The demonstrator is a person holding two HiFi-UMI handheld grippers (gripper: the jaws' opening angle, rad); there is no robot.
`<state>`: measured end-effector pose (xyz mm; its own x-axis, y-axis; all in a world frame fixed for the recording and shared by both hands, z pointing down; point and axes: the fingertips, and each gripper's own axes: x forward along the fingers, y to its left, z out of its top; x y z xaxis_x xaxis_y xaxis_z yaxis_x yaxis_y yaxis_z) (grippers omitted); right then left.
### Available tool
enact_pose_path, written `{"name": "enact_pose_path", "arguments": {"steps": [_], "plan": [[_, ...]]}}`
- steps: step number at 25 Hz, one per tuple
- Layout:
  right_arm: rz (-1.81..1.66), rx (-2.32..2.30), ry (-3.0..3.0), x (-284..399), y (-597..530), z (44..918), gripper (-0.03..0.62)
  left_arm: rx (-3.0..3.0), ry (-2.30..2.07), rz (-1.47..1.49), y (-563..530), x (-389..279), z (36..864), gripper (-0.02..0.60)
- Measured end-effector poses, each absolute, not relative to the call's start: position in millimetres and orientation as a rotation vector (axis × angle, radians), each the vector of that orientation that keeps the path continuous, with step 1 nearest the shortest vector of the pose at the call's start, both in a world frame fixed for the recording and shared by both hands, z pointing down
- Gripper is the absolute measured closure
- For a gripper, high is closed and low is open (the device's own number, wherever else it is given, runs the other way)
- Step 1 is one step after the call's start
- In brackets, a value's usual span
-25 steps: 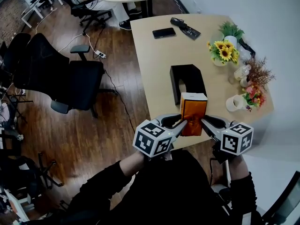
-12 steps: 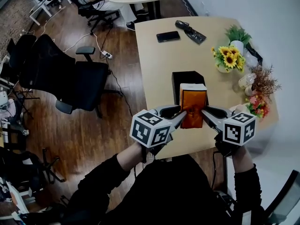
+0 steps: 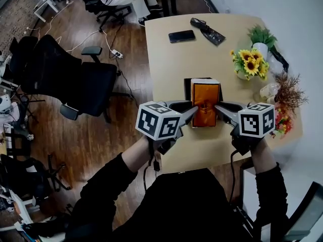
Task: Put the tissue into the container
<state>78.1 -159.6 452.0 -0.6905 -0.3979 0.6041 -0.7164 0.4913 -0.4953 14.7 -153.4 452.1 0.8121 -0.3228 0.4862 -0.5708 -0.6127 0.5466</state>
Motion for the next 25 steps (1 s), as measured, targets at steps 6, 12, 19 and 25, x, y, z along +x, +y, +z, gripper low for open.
{"name": "enact_pose_path", "arguments": {"steps": [6, 12, 19, 25], "plan": [[1.106, 0.867, -2.286, 79, -183, 472, 0.528, 2.183, -0.649, 0.451, -175, 16, 474, 0.511], [1.148, 0.84, -2.252, 79, -201, 489, 0.53, 2.139, -0.638, 0.466, -193, 17, 488, 0.511], [1.222, 0.791, -2.21, 77, -207, 510, 0.528, 2.078, -0.62, 0.498, -199, 19, 509, 0.511], [1.227, 0.782, -2.173, 79, -210, 527, 0.53, 2.038, -0.613, 0.518, -203, 21, 526, 0.511]]}}
